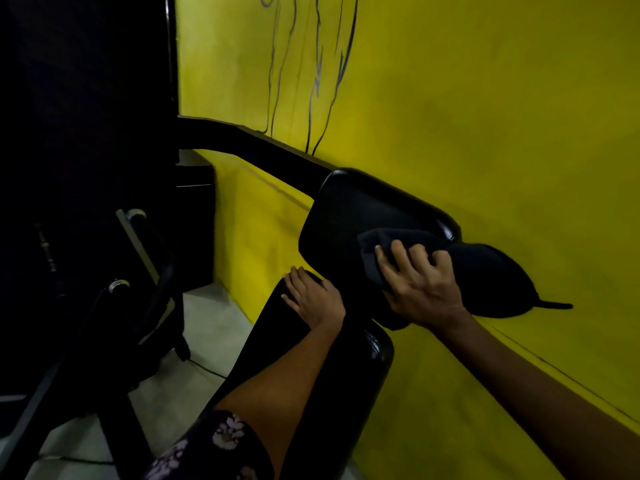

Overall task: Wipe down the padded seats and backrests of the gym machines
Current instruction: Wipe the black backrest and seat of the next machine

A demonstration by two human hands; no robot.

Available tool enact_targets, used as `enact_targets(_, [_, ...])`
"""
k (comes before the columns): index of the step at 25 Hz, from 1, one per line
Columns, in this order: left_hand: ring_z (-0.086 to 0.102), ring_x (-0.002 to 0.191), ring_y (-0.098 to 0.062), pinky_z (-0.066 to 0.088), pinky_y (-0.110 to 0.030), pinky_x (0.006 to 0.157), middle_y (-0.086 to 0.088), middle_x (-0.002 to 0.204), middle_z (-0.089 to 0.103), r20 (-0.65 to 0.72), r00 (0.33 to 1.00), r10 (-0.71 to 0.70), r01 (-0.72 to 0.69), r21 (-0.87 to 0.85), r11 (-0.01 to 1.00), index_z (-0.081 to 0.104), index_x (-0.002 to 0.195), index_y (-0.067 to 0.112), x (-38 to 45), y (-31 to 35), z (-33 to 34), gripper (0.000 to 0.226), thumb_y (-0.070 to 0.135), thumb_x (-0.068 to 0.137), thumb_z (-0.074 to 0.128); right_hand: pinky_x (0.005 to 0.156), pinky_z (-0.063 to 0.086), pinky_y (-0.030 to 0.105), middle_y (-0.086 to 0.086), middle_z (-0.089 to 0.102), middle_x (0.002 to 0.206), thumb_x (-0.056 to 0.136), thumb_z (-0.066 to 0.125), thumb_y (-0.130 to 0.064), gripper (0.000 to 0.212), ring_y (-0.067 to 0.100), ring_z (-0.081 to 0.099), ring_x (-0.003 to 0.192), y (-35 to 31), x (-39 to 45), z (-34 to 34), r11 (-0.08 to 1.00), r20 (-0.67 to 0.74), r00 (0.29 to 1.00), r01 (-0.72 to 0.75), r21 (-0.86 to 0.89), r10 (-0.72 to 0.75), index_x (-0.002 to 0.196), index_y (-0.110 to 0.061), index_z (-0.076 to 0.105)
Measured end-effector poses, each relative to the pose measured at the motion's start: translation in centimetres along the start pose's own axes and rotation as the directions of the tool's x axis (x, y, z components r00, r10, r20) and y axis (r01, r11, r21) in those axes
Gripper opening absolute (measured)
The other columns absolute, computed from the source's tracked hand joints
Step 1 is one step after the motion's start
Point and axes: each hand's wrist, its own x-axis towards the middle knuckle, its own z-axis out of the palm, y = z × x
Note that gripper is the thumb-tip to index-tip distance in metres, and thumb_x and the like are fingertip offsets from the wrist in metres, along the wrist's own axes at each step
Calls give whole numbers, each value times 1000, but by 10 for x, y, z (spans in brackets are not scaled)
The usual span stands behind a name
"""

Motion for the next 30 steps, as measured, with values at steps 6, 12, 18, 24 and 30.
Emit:
enact_targets(6, [7,146,-16,-2,-42,117,-1,155,24,-90,995,30,-37,-73,997,36,144,11,6,-8,12,54,22,93,52,62,28,36,14,65,107,81,57,-38,44,29,56,75,-1,3,2,998,15,1000,-11,-63,12,114,-11,66])
enact_targets(12, [10,146,-16,-2,-41,117,-2,154,26,-110,994,27,-46,-173,984,40,141,9,5,-10,13,51,17,93,54,63,42,38,19,60,102,75,53,-29,48,34,49,83,50,15,-23,896,134,927,-373,240,350,119,-14,65])
enact_targets(18, [11,146,-17,-4,-43,116,-5,156,22,-153,988,-27,-8,-221,975,37,143,7,5,-7,15,49,18,96,48,85,44,33,7,61,105,86,66,-35,34,24,58,101,89,41,2,226,655,627,-772,594,422,118,-25,64])
enact_targets(24, [8,147,-17,-2,-44,117,-5,157,21,-132,990,-40,12,-206,979,27,148,7,4,-8,15,55,22,98,46,93,42,30,1,55,114,87,64,-32,34,19,56,108,89,46,5,122,654,690,-711,693,310,120,-33,57])
enact_targets(30, [11,146,-15,-1,-41,117,-3,156,23,-148,988,-35,7,-190,982,28,147,9,7,-7,15,57,21,96,49,88,41,40,9,50,122,90,44,-60,57,33,43,112,84,89,24,670,693,688,-621,407,216,140,-34,42])
